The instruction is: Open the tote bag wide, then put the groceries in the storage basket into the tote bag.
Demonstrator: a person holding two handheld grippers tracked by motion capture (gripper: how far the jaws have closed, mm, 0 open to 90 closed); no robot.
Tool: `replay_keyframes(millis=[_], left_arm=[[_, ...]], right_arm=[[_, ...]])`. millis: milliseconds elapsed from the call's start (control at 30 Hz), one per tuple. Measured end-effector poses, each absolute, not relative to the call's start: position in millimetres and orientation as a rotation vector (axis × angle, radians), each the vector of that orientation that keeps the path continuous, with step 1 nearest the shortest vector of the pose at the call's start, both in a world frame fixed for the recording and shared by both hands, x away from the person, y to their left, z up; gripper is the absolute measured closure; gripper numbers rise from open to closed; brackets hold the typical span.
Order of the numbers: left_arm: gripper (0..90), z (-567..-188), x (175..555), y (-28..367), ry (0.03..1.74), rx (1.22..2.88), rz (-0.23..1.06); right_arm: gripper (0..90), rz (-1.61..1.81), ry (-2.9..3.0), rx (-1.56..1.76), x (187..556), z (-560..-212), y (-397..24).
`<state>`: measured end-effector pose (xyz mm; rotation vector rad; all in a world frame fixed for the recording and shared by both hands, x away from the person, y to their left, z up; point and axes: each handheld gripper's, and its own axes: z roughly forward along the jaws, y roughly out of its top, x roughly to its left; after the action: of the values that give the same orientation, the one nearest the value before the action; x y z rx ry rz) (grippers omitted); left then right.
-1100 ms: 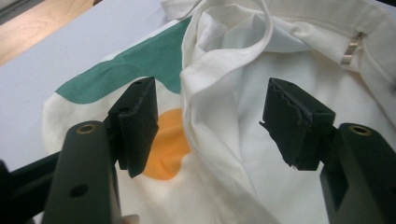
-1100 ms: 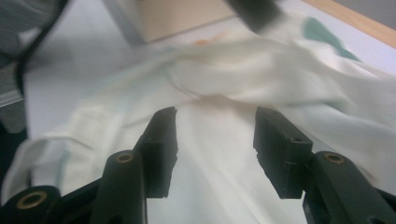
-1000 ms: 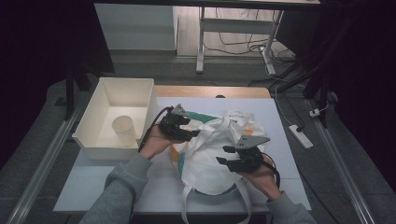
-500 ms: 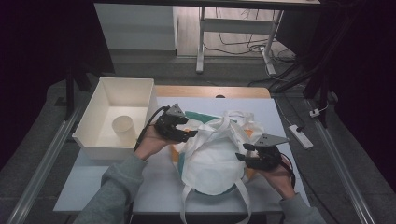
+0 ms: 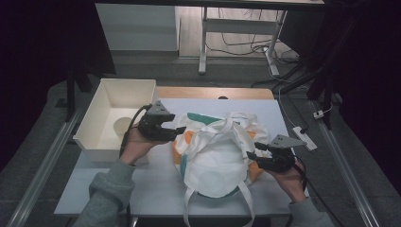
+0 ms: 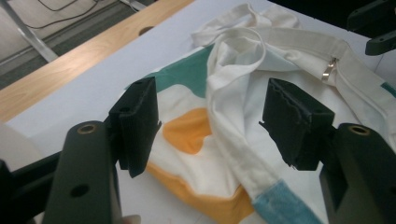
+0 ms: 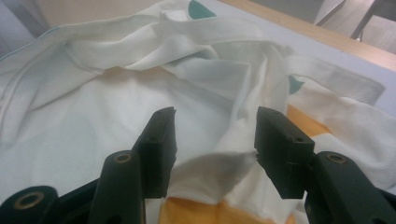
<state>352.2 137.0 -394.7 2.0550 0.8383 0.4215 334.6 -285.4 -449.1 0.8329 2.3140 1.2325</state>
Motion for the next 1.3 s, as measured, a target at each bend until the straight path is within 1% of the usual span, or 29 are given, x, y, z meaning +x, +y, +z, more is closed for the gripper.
replay_keyframes(millis=[133, 400, 767, 900, 1167, 1300], left_arm=[[35.9, -396.0, 348.5, 155.1, 0.896, 2.058, 0.474], [35.1, -398.1, 348.0, 184.6, 0.965, 2.032, 0.488], [33.4, -399.6, 353.4, 205.8, 1.035, 2.005, 0.522], [33.3, -402.2, 355.2, 211.7, 1.062, 2.024, 0.537], [32.9, -405.5, 359.6, 235.4, 1.142, 2.018, 0.541], [32.7, -409.0, 362.2, 244.8, 1.161, 2.025, 0.517]], right_arm=[[47.7, 1.244, 2.289, 0.851, 334.4, -448.4, -294.2], [46.9, 1.227, 2.262, 0.886, 335.8, -453.5, -307.5], [46.7, 1.212, 2.258, 0.881, 337.1, -455.1, -307.7], [46.7, 1.202, 2.260, 0.883, 337.9, -455.2, -307.9], [46.5, 1.208, 2.271, 0.882, 338.4, -457.4, -306.2], [46.5, 1.205, 2.272, 0.887, 339.1, -458.2, -307.0]])
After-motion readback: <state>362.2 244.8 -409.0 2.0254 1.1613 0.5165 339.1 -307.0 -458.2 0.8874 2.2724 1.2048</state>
